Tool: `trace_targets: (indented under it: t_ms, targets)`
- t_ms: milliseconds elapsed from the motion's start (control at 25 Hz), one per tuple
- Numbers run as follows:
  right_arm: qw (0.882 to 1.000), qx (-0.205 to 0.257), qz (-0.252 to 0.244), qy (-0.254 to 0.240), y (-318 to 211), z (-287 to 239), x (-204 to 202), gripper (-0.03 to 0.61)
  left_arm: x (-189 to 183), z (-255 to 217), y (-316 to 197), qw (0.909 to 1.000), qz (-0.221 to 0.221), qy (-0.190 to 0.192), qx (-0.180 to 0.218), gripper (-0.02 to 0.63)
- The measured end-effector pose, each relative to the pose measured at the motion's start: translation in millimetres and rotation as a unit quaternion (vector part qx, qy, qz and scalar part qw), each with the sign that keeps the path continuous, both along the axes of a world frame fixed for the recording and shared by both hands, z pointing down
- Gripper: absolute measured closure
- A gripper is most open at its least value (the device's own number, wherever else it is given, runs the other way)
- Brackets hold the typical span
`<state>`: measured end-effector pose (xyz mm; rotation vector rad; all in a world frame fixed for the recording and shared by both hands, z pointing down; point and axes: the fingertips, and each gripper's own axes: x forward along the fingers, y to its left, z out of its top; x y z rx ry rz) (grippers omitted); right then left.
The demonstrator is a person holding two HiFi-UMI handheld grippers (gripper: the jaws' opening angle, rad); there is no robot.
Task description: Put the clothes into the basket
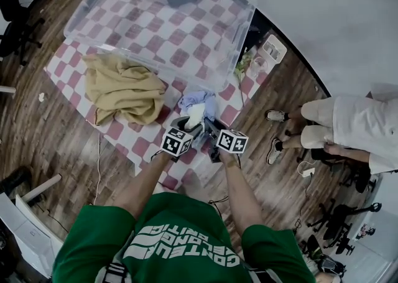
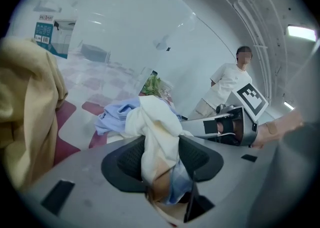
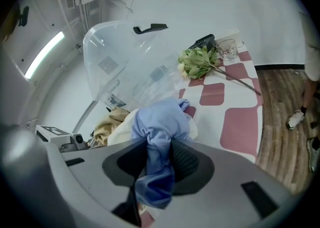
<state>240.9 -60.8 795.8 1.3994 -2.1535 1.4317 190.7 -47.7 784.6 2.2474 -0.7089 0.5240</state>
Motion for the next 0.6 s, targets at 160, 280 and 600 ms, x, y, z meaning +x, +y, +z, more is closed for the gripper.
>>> trace_targets:
  t_ms: [160,280,600]
  targets:
    - [1.000,0.021,0.001,-0.006,5.7,-16.6,-4.6,0.443,-3.2,-16.1,5.5,0.9996,0.004,0.003,0.028,0.417]
    - [0.999,0.039,-0.002,-0.011,8.4,-31.7,-10.7,0.449,-8.4,-31.5,8.6,0.9987,0.004,0.004,0.051,0.417]
    - [0.995,0.092,-0.025,-0.028,14.5,-84.5,-30.4,0.456,-25.9,-88.1,16.2,0.9924,-0.022,0.010,0.121,0.420]
